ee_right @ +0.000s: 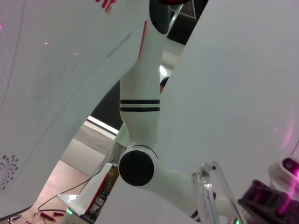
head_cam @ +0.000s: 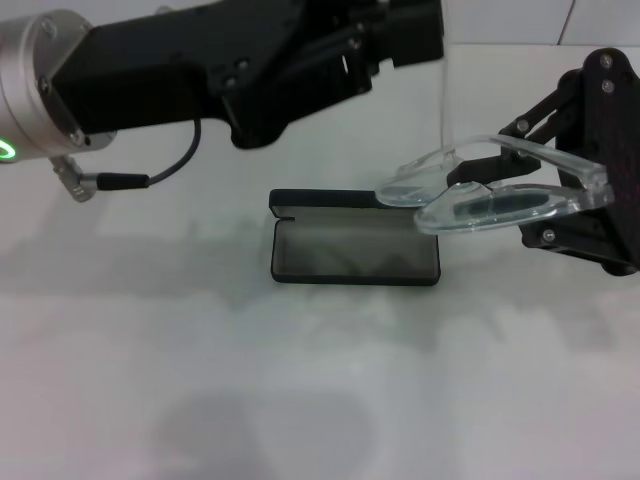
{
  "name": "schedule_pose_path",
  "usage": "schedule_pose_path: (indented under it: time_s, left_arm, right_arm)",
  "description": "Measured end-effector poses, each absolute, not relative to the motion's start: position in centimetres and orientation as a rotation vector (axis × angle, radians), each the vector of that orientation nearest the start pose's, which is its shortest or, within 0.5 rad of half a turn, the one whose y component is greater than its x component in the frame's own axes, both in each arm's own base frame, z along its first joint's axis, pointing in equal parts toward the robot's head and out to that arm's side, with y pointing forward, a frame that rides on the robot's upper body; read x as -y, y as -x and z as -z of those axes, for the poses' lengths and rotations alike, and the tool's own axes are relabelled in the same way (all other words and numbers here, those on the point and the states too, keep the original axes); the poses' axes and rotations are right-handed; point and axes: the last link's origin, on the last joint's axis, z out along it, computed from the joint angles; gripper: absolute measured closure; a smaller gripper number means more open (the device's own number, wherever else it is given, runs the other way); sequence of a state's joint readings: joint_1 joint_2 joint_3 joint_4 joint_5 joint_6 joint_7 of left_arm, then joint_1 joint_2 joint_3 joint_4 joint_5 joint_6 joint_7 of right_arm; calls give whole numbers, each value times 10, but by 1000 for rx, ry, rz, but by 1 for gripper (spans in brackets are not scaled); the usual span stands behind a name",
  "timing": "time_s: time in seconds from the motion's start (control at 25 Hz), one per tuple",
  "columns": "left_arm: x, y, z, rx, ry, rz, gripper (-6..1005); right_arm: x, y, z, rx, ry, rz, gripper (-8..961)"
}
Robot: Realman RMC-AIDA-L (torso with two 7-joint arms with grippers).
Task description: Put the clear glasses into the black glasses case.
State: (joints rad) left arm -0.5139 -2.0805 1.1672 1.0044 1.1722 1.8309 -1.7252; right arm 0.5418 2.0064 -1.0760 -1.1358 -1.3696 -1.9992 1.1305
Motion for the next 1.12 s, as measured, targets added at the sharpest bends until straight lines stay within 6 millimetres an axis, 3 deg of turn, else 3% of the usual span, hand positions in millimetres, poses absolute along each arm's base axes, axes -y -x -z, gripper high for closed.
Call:
schedule_pose_path:
  time_s: [0.2, 0.52, 0.8, 1.12]
  left_arm:
    - [-302, 107, -50, 225, 2882, 1649, 882]
    - [-316, 123, -58, 296, 2705, 1620, 882]
    - [-315, 112, -51, 231, 2749, 1619, 882]
    - [-301, 110, -58, 117, 2821, 1632, 883]
  right_arm:
    - [-291, -116, -75, 915, 2758, -1229, 846]
    - [-285, -116, -75, 944, 2783, -1252, 845]
    - [-287, -114, -74, 940, 2786, -1252, 844]
    - [-289, -121, -83, 900, 2723, -1251, 844]
